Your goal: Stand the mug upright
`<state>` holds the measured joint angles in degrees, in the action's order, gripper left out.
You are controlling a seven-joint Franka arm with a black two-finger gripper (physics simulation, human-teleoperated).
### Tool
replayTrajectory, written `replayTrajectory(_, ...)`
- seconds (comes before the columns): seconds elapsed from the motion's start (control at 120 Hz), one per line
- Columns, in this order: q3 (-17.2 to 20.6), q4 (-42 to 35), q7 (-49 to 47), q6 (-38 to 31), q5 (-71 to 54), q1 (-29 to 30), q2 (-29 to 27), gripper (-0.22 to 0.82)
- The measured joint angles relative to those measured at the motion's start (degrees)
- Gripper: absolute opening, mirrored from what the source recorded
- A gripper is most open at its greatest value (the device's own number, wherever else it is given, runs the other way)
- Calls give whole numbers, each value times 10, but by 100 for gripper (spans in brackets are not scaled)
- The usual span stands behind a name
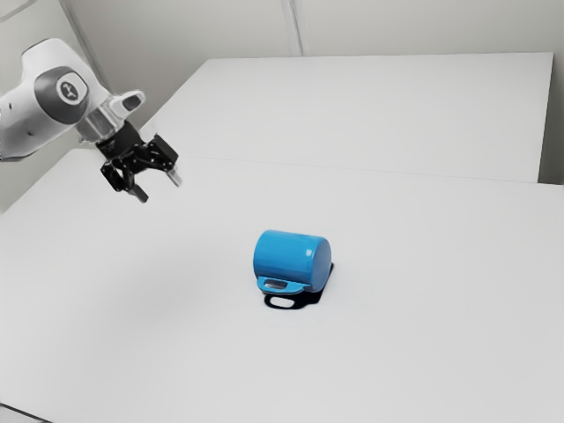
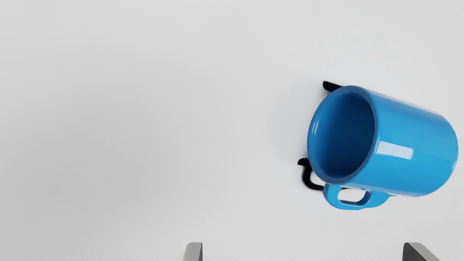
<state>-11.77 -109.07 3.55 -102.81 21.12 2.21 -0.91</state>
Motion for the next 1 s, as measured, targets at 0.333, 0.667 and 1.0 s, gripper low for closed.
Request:
replayTrajectory(0.333,0,-11,3,-3,176,2,103,60)
replayTrajectory(0.667,1,-11,8,-17,271,2,167,60)
replayTrajectory(1.0,6,-9,11,-51,360,-14,211,60)
